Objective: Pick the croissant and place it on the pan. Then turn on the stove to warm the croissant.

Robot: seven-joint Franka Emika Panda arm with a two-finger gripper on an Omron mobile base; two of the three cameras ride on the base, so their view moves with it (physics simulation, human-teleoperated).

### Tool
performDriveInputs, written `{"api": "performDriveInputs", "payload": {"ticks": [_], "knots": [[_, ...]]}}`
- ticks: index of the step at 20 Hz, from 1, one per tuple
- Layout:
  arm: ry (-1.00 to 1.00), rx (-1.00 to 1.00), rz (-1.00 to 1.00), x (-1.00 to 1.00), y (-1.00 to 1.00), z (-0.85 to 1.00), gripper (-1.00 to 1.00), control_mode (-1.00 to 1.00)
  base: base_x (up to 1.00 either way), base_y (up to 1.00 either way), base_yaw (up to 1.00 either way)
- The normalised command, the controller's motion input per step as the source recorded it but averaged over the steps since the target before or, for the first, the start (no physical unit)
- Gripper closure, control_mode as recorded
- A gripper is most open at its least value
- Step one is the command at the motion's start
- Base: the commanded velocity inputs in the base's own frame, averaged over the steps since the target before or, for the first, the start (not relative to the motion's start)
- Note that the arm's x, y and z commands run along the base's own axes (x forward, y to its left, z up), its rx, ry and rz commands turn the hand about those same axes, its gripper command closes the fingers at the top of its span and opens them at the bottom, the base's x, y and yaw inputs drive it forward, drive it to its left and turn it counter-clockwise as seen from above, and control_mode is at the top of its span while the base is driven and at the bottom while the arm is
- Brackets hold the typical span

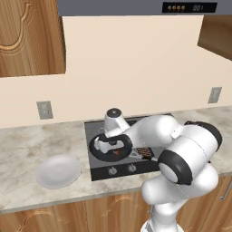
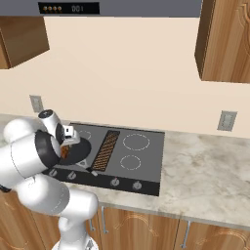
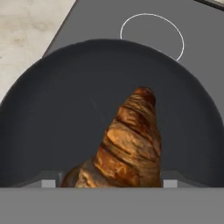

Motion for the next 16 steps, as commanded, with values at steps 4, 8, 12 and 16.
{"api": "performDriveInputs", "payload": {"ticks": [4, 8, 12, 16], "knots": [[0.0, 0.0, 0.0, 0.0, 0.0, 0.0, -1.0, -1.0, 0.0, 0.0, 0.0], [0.0, 0.0, 0.0, 0.0, 0.0, 0.0, -1.0, -1.0, 0.0, 0.0, 0.0], [0.0, 0.0, 0.0, 0.0, 0.0, 0.0, -1.0, -1.0, 0.0, 0.0, 0.0], [-0.1, 0.0, 0.0, -0.18, 0.04, 0.34, -1.0, -1.0, 0.0, 0.0, 0.0]]}}
